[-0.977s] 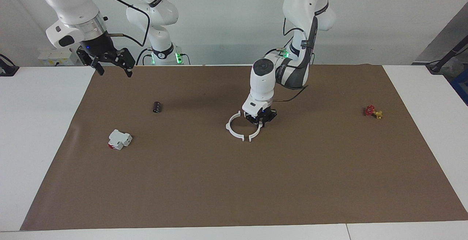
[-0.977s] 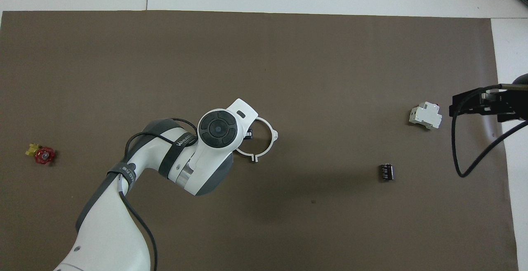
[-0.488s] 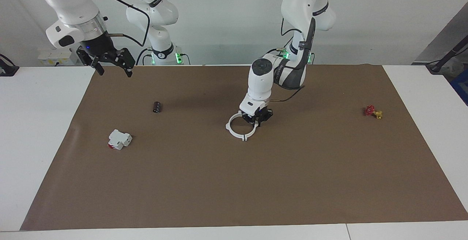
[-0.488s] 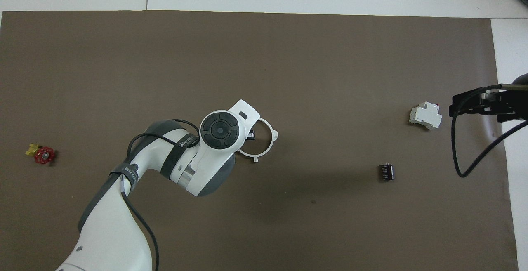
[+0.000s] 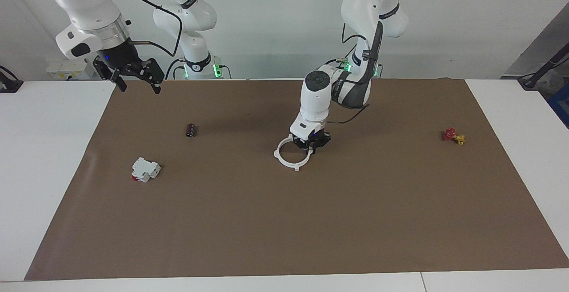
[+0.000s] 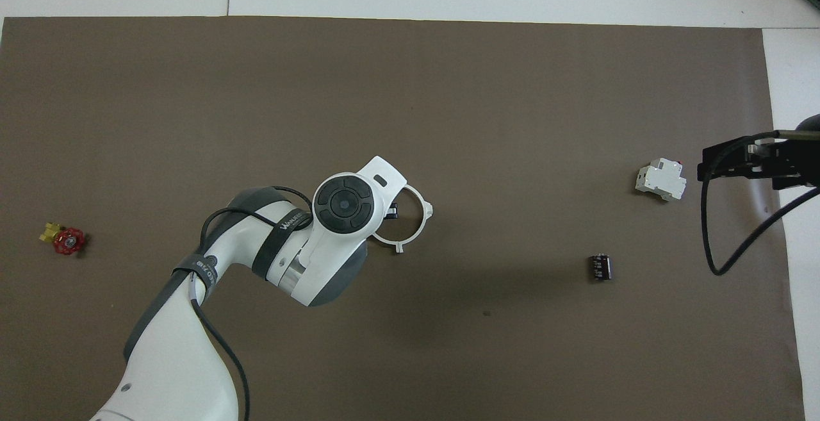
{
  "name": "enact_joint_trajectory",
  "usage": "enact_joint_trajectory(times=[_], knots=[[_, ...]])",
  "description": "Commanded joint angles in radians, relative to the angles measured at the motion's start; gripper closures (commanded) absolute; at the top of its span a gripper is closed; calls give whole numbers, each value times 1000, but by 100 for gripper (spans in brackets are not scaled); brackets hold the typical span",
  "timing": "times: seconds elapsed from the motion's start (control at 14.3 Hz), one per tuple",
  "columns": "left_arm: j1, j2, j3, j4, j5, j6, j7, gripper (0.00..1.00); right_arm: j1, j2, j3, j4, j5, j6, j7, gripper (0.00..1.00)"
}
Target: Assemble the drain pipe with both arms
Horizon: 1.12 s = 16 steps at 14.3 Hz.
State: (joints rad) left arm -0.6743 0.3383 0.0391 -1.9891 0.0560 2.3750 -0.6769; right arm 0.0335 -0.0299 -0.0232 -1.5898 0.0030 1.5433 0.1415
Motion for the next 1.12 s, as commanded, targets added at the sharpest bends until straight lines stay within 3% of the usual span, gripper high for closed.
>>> enact_joint_trajectory(times=[0.0,0.49,0.56,0.7,0.84,0.98,1.05], knots=[[-19,11,-1,-11,-30,32,5,100,-3,-8,2,-7,2,1,-17,0],[-16,15,-1,-2,-30,38,5,98,-3,-8,2,-7,2,1,-17,0],[-16,21,1,1,-30,44,5,92,-4,-8,2,-7,2,1,-17,0],[-16,22,1,1,-31,67,5,65,-4,-8,2,-7,2,1,-17,0],[-14,24,1,3,-31,70,5,62,-4,-8,2,-7,2,1,-17,0],[-16,24,2,6,-31,72,7,44,-4,-8,2,-7,2,1,-17,0],[-16,24,2,7,-31,75,5,30,-4,-8,2,-7,2,1,-17,0]])
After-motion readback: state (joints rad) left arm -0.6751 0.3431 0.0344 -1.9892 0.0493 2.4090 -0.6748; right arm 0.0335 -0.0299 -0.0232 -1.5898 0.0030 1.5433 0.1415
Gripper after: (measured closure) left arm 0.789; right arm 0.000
